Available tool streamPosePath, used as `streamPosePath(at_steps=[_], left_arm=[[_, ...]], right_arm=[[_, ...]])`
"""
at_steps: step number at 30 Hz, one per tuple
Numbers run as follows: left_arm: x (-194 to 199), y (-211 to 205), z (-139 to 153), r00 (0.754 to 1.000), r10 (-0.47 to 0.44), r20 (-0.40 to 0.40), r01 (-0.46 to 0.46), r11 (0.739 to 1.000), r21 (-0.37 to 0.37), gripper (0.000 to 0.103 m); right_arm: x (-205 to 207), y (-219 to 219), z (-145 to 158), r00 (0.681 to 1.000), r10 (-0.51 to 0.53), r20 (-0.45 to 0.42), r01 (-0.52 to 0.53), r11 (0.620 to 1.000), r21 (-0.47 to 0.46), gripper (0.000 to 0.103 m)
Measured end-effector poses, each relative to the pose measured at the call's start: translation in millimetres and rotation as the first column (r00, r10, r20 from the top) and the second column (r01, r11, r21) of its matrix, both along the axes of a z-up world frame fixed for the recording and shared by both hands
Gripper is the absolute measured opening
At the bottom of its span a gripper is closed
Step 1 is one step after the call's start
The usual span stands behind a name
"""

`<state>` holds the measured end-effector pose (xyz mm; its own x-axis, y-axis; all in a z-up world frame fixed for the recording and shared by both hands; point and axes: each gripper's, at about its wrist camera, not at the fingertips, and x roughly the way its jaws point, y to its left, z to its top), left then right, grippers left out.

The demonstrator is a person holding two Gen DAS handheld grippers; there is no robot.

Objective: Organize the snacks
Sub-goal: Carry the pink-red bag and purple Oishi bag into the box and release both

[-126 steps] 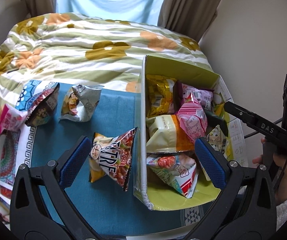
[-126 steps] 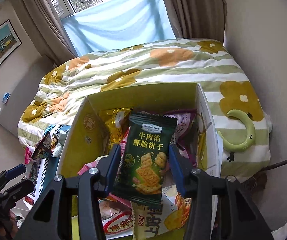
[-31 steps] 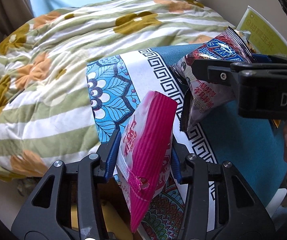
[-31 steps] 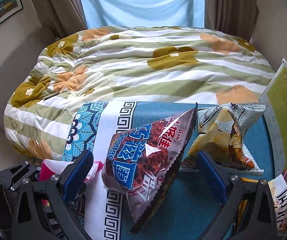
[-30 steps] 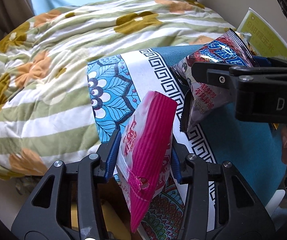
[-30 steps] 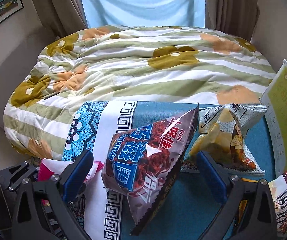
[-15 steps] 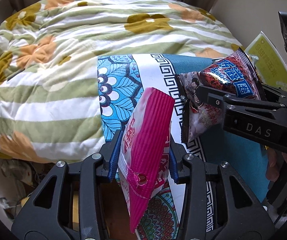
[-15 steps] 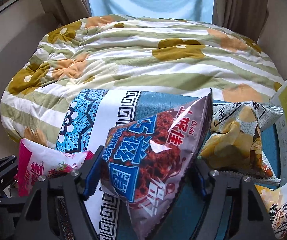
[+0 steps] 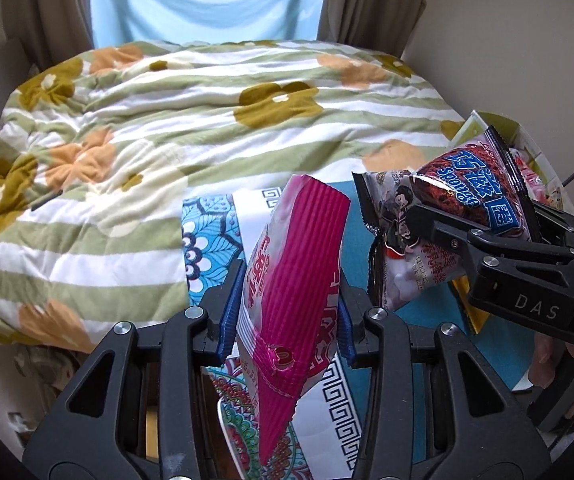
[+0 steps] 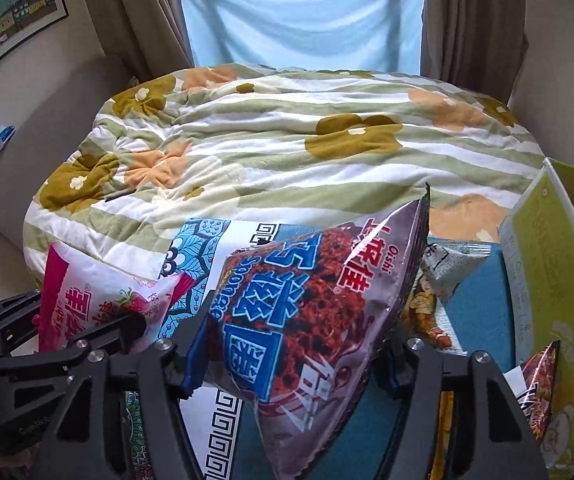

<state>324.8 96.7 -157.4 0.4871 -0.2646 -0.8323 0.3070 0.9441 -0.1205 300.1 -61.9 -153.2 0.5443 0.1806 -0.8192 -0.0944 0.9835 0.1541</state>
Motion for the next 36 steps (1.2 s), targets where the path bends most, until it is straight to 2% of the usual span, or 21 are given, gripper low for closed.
streamPosePath(at_steps=[4,9,16,24,27,32,36], left_arm=[[-8,-38,36,0.998,-0.014,0.054,0.014,1.0,-0.001,0.036],[-20,-97,72,0.995,0.014,0.097,-0.011,1.0,-0.029,0.036],[-29,-200,99,0.99,0.012,0.139,-0.002,0.997,-0.072,0.036],[-11,-315,89,0.995,0.0,0.099,0.011,0.994,-0.111,0.036],[3,-350,78,0.998,-0.006,0.066,0.012,0.995,-0.096,0.036],[23,-389,60,1.0,-0.022,0.017,0.023,0.998,-0.058,0.036],[37,-403,49,0.999,-0.031,-0.016,0.03,0.999,-0.025,0.037]], right_arm=[[-17,-35,34,0.998,-0.02,0.051,0.018,0.999,0.035,0.061],[-41,-97,73,0.993,-0.039,0.107,0.036,0.999,0.037,0.061],[-64,-201,95,0.989,-0.09,0.121,0.086,0.996,0.033,0.061],[-68,-304,98,0.982,-0.135,0.129,0.132,0.991,0.03,0.061],[-64,-333,98,0.981,-0.147,0.126,0.145,0.989,0.031,0.061],[-55,-368,96,0.98,-0.162,0.113,0.158,0.987,0.044,0.061],[-45,-383,86,0.982,-0.169,0.087,0.164,0.984,0.063,0.061]])
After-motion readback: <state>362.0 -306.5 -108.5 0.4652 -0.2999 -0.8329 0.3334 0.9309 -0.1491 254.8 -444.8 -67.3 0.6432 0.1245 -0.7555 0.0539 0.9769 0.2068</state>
